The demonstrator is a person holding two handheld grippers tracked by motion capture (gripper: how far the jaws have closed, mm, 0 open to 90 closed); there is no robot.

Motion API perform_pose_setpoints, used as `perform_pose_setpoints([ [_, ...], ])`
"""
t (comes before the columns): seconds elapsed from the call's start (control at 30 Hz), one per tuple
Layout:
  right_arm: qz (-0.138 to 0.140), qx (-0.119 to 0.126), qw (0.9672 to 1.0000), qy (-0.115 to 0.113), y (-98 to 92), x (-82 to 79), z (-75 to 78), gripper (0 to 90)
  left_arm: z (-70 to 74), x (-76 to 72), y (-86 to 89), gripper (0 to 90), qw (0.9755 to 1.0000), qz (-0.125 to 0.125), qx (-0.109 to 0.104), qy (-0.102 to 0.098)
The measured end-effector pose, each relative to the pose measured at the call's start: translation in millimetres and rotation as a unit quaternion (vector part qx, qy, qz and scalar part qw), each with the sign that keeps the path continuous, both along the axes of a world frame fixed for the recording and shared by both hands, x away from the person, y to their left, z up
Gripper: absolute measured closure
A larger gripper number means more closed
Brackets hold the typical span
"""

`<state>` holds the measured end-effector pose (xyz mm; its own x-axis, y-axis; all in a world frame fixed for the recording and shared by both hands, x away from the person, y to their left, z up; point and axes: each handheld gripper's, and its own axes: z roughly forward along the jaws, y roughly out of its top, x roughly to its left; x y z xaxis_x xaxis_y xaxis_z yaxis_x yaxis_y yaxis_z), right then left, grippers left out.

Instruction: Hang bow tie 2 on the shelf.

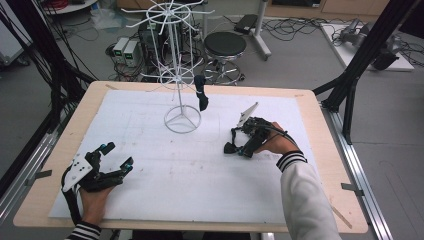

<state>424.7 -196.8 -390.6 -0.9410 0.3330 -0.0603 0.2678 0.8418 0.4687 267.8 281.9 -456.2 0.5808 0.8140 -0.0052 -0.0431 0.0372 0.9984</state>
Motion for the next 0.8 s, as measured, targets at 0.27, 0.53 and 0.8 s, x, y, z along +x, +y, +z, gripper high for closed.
perform_pose_setpoints([
  [0.27,0.015,-0.038,0.9990,0.015,4.8,1.7,-10.0,24.4,0.0,-0.1,0.0,14.7,1.0000,0.001,-0.001,0.000],
  [0.53,0.026,-0.075,0.9966,0.021,10.7,3.0,-17.5,34.2,0.0,-0.3,0.3,14.6,1.0000,0.000,0.000,0.000],
  [0.8,0.033,-0.080,0.9957,0.033,11.4,3.2,-19.2,47.0,0.0,-0.4,0.5,14.7,1.0000,0.000,-0.001,-0.001],
])
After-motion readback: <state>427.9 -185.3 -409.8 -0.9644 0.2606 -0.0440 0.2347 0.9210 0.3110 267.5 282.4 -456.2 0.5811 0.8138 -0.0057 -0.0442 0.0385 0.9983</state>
